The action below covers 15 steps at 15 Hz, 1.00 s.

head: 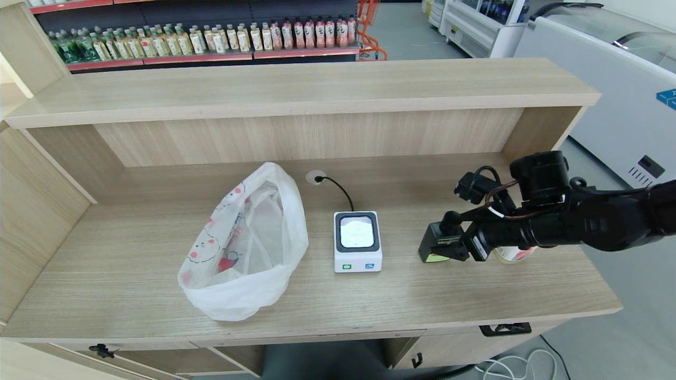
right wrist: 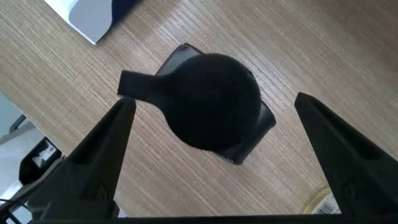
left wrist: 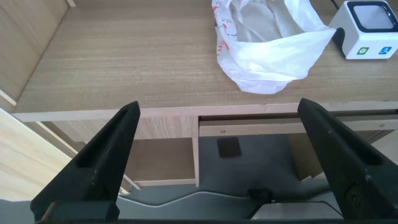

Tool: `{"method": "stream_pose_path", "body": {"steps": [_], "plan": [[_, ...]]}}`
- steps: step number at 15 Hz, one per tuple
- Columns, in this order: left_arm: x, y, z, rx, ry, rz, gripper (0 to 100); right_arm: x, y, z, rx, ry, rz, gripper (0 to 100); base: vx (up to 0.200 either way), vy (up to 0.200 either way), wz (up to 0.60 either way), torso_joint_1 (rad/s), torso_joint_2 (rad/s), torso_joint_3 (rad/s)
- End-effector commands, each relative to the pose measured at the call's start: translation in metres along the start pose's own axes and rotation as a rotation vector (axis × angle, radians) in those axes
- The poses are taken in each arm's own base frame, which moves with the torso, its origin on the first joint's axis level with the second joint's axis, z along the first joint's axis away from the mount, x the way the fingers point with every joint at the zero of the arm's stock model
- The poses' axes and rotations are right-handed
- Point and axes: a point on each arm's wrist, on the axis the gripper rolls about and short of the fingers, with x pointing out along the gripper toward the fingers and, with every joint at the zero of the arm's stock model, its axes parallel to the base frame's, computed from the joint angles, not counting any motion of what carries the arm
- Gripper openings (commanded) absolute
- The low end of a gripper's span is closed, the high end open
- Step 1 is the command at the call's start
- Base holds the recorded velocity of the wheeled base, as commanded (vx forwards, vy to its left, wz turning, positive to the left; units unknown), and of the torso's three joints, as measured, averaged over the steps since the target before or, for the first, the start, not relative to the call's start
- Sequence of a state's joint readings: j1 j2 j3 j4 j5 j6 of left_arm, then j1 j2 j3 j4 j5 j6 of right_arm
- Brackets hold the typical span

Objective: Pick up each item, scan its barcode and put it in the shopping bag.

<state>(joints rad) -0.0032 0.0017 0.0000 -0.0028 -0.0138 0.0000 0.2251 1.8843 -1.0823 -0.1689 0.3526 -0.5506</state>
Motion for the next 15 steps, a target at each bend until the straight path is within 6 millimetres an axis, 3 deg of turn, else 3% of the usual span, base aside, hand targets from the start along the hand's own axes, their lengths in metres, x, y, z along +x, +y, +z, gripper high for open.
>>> {"method": "stream_pose_path", "body": {"steps": [1, 11, 12, 15], "plan": [[0.000, 0.000, 0.000, 0.000, 0.000, 0.000, 100, 0.013, 0.000, 0.003, -0.008, -0.002, 0.016, 100, 0.000, 0.000, 0.00, 0.000, 0.00, 0.000], [0.000, 0.000, 0.000, 0.000, 0.000, 0.000, 100, 0.041, 0.004, 0.009, -0.042, -0.021, 0.085, 100, 0.000, 0.000, 0.00, 0.000, 0.00, 0.000], [0.000, 0.000, 0.000, 0.000, 0.000, 0.000, 100, 0.041, 0.004, 0.009, -0.042, -0.021, 0.085, 0, 0.000, 0.000, 0.00, 0.000, 0.00, 0.000], [0.000, 0.000, 0.000, 0.000, 0.000, 0.000, 100, 0.042, 0.006, 0.003, -0.066, -0.002, 0.091, 0, 0.000, 0.000, 0.00, 0.000, 0.00, 0.000]]}}
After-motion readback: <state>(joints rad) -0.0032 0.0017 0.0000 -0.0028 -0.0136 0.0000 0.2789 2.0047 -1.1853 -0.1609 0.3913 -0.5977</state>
